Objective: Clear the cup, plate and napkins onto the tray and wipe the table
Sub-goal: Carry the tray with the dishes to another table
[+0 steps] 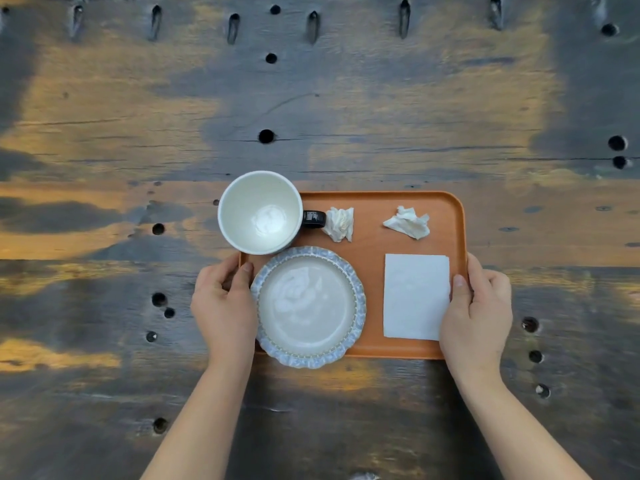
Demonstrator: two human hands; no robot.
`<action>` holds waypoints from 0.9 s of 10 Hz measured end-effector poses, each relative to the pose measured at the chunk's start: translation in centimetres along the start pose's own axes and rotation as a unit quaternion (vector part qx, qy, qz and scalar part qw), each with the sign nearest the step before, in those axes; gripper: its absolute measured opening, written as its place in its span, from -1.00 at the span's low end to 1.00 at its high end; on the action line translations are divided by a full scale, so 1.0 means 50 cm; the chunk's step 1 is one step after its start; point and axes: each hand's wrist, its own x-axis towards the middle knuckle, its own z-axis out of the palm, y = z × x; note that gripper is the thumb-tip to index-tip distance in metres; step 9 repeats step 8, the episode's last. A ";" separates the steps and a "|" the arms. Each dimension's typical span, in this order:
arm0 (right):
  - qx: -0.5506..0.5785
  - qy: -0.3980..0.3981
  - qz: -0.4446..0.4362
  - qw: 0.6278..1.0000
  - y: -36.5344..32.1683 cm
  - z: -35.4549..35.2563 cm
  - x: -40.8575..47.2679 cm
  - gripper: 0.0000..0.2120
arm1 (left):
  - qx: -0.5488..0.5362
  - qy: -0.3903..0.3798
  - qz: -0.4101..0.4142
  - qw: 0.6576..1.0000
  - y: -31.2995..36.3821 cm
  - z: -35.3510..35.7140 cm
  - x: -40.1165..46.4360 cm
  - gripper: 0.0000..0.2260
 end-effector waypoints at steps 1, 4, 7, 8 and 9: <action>-0.012 0.009 -0.014 1.000 0.004 0.003 0.000 -0.65 | -0.016 0.011 -0.001 1.000 -0.006 -0.002 -0.002 -0.80; -0.044 -0.018 -0.014 0.999 -0.027 -0.006 0.001 -0.68 | 0.019 -0.029 0.010 0.999 0.004 -0.015 0.004 -0.86; -0.069 -0.203 0.151 0.965 -0.085 -0.124 -0.005 -0.75 | 0.173 -0.161 -0.015 0.972 0.068 -0.116 -0.022 -0.81; -0.074 -0.217 0.136 0.964 -0.070 -0.168 -0.060 -0.78 | 0.172 -0.164 0.003 0.971 0.075 -0.166 -0.066 -0.80; -0.074 -0.217 0.136 0.964 -0.070 -0.168 -0.060 -0.78 | 0.172 -0.164 0.003 0.971 0.075 -0.166 -0.066 -0.80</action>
